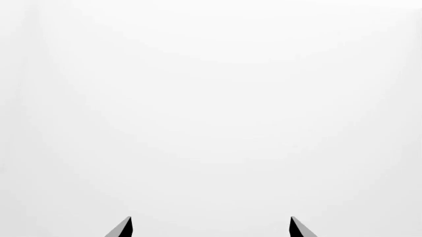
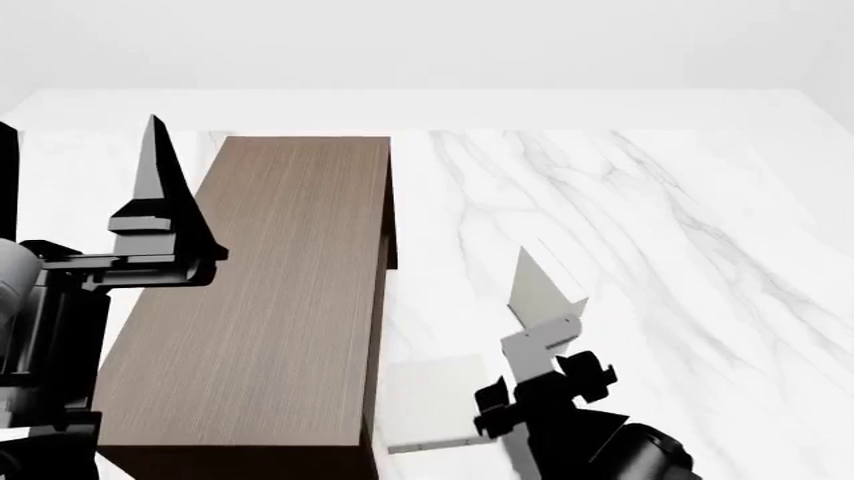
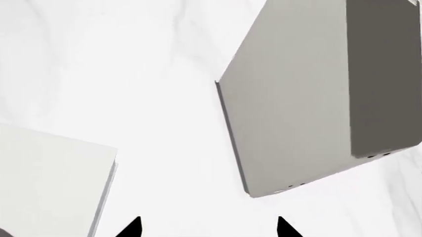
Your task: Pick up the book on the right and place it under the cabinet shelf.
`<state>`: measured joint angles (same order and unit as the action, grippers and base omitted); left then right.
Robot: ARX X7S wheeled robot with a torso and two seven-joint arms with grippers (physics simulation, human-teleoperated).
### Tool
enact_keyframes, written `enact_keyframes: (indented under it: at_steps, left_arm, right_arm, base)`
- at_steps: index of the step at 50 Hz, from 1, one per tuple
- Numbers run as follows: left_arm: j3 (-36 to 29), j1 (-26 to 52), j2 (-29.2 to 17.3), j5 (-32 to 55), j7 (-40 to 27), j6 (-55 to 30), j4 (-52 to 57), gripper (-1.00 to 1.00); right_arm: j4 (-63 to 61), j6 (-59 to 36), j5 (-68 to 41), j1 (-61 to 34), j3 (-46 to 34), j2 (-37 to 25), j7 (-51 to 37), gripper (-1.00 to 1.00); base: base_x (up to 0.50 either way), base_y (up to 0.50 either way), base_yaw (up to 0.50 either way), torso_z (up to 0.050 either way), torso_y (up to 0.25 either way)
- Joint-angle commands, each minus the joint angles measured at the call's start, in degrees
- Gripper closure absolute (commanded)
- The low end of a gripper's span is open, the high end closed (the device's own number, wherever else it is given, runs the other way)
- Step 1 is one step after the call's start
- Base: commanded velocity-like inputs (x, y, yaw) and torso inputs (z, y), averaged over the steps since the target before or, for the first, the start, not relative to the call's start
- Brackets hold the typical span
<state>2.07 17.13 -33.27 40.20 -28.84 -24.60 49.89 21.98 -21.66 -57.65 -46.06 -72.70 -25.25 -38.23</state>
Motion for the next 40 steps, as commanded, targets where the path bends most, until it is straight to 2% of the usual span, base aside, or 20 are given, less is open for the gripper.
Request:
enact_keyframes:
  at_steps: [1,18,40]
  left_arm:
    - [-0.3,0.0,-0.1,-0.1,0.0,0.2,-0.2,-1.00]
    - [0.2,-0.1,-0.4,0.4,-0.4,0.4,-0.1,-1.00]
    - [0.0,-0.1,-0.7,0.5,-0.8,0.7,0.0,-1.00]
  right_arm:
    - [3.8,0.0,-0.7,0.6,-1.2,2.0,3.4,-1.00]
    - [-0.4,-1.6,0.5,1.5,-4.0,2.4,4.1,-1.00]
    - [-3.7,-2.0,-1.4,2.1,-3.7,1.9,6.2,-1.00]
  base:
    - [0.00,0.00,0.00,0.000,0.000]
    - [0.00,0.00,0.00,0.000,-0.004]
    - [0.00,0.00,0.00,0.000,-0.003]
